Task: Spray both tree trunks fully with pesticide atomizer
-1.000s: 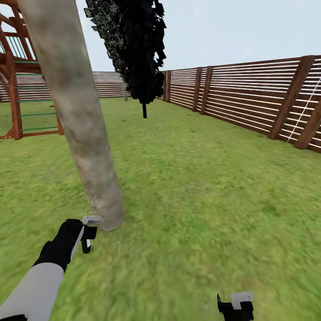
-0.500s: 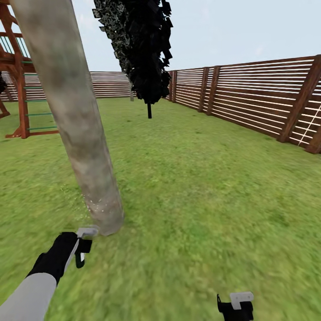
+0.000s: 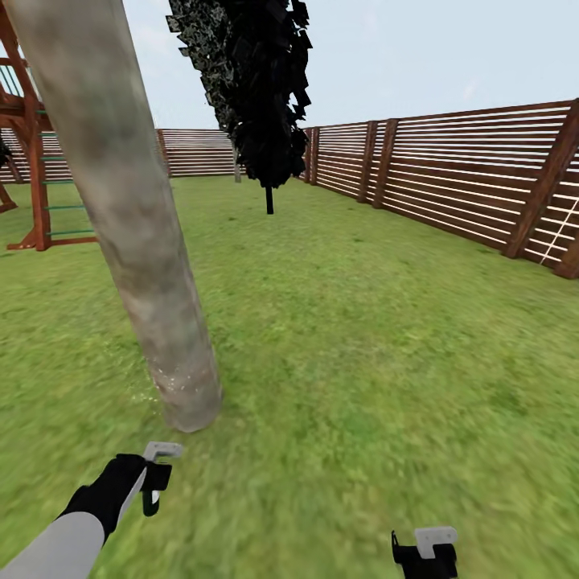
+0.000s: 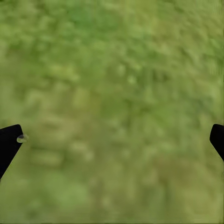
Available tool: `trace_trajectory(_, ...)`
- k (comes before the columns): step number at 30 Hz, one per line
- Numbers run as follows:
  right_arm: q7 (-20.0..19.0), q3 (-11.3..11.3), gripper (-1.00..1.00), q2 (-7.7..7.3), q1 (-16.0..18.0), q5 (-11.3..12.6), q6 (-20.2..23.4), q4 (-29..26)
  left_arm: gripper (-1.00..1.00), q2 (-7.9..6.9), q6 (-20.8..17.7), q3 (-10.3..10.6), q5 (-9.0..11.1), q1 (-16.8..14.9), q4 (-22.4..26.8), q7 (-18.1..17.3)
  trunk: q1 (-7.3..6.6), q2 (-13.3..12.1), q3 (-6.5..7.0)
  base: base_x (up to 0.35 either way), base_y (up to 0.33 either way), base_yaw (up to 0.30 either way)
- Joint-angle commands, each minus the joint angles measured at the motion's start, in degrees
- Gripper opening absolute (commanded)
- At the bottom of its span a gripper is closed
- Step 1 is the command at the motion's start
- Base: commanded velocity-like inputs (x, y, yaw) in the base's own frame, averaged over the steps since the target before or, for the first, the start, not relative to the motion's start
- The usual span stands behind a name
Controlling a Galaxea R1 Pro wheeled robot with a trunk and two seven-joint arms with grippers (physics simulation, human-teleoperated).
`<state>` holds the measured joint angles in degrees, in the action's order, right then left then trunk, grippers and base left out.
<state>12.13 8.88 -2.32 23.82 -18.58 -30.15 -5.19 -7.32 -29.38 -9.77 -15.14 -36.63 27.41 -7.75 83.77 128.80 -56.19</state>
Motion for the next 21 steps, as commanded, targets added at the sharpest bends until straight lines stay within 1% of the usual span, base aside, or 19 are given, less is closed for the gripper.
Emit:
trace_trajectory(1,0.00,0.00,1.00,-0.01,0.00,0.02,0.00,0.00,-1.00,0.01,0.00,-0.08,0.03,-0.02,-0.28,0.01,0.00,0.00,0.01,0.214,0.000,0.000)
trace_trajectory(4,0.00,0.00,1.00,0.02,0.00,0.03,0.00,0.01,-1.00,-0.02,-0.11,-0.22,0.02,-0.02,-0.53,0.22,0.00,0.00,0.01,0.072,0.000,0.000)
trace_trajectory(7,-0.08,-0.04,1.00,0.03,0.00,0.04,0.00,0.00,-1.00,-0.05,-0.09,-0.28,0.15,-0.02,-0.62,3.74,0.00,0.00,0.01,0.007,0.000,0.000)
trace_trajectory(9,-0.09,-0.06,1.00,0.03,0.00,0.04,0.00,0.01,-1.00,0.06,-0.06,-0.32,0.25,-0.02,-0.67,4.95,0.00,0.00,0.01,0.001,0.000,0.021)
trace_trajectory(12,-0.01,-0.08,1.00,0.11,0.00,0.04,0.00,0.01,-1.00,0.33,-0.05,-0.64,0.28,-0.02,-0.56,5.33,0.00,0.00,0.01,0.000,0.000,0.210)
trace_trajectory(14,0.00,-0.09,1.00,0.12,0.00,0.04,0.00,0.01,-1.00,0.36,0.71,-3.33,0.25,-0.02,-0.39,5.42,0.00,0.00,0.01,0.000,0.000,0.266)
trace_trajectory(15,0.00,-0.09,1.00,0.12,0.00,0.04,0.00,0.01,-1.00,0.39,1.89,-4.21,0.22,-0.02,-0.54,5.45,0.00,0.00,0.01,0.057,-0.006,0.273)
trace_trajectory(16,0.00,-0.09,1.00,0.12,0.00,0.04,0.00,0.01,-1.00,0.50,2.71,-4.52,0.26,-0.02,-0.66,5.46,0.00,0.00,0.01,0.140,-0.076,0.274)
trace_trajectory(17,0.00,-0.09,1.00,0.12,0.00,0.04,0.00,0.01,-1.00,0.82,2.98,-4.62,0.19,-0.02,-0.72,5.46,0.00,0.00,0.01,0.185,-0.121,0.274)
trace_trajectory(18,0.00,-0.09,1.00,0.12,0.00,0.04,0.00,0.01,-1.00,1.46,3.17,-4.59,-0.05,-0.02,-0.75,5.48,0.00,0.00,0.01,0.209,-0.144,0.217)
trace_trajectory(19,0.04,-0.08,1.00,0.12,0.00,0.04,0.00,0.01,-1.00,2.76,3.34,-4.38,-0.39,-0.02,-0.78,7.58,0.00,0.00,0.01,0.231,-0.167,0.027)
trace_trajectory(20,0.02,-0.06,1.00,0.08,0.00,0.04,0.00,0.02,-1.00,2.89,3.35,-4.30,-0.29,-0.02,-0.85,9.30,0.00,0.00,0.01,0.232,-0.168,0.011)
trace_trajectory(21,0.01,-0.05,1.00,0.05,0.00,0.02,0.00,0.06,-1.00,2.95,3.27,-4.25,-0.23,-0.02,-1.02,10.15,0.00,0.00,0.01,0.234,-0.168,0.006)
